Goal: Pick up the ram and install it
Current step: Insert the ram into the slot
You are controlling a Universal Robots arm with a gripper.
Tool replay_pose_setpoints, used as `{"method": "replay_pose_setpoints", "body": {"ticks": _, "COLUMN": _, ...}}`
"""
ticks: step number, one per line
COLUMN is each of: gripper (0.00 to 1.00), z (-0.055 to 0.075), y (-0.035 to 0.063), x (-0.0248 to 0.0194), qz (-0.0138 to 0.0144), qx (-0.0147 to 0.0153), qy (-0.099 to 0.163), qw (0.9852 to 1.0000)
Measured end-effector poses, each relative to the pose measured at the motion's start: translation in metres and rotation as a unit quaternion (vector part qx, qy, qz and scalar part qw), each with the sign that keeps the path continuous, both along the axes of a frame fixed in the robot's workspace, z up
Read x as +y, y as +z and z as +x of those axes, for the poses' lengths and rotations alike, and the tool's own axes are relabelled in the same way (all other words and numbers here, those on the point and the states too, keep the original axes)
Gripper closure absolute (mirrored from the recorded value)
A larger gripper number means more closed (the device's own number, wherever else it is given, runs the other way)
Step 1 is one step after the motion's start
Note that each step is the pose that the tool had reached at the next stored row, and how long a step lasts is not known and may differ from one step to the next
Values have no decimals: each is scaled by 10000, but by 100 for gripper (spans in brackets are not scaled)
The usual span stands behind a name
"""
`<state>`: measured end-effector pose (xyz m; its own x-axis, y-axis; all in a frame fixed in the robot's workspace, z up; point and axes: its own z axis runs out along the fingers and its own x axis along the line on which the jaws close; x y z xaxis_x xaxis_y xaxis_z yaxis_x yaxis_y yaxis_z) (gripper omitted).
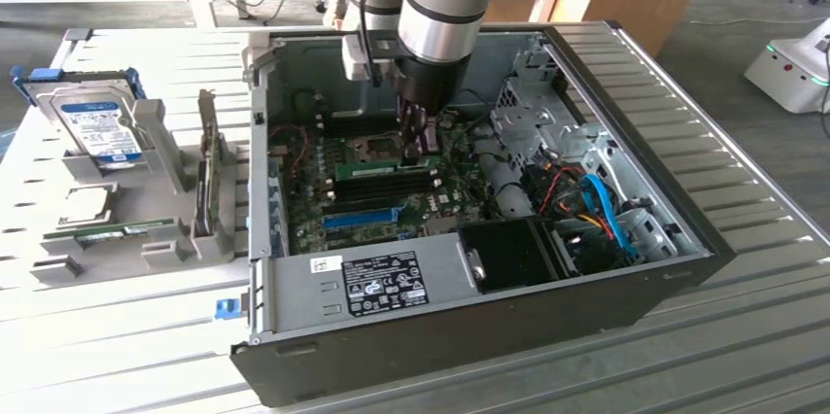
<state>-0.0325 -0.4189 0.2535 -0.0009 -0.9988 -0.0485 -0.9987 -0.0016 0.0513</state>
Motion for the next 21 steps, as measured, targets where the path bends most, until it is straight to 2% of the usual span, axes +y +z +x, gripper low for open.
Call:
{"method": "replay_pose_setpoints", "body": {"ticks": 8, "gripper": 88, "z": 0, "y": 0, "x": -40, "qz": 1, "qx": 0, "qy": 0, "qw": 10000}}
{"method": "replay_pose_setpoints", "body": {"ticks": 21, "gripper": 88, "z": 0, "y": -44, "x": -41, "qz": 0, "qx": 0, "qy": 0, "qw": 10000}}
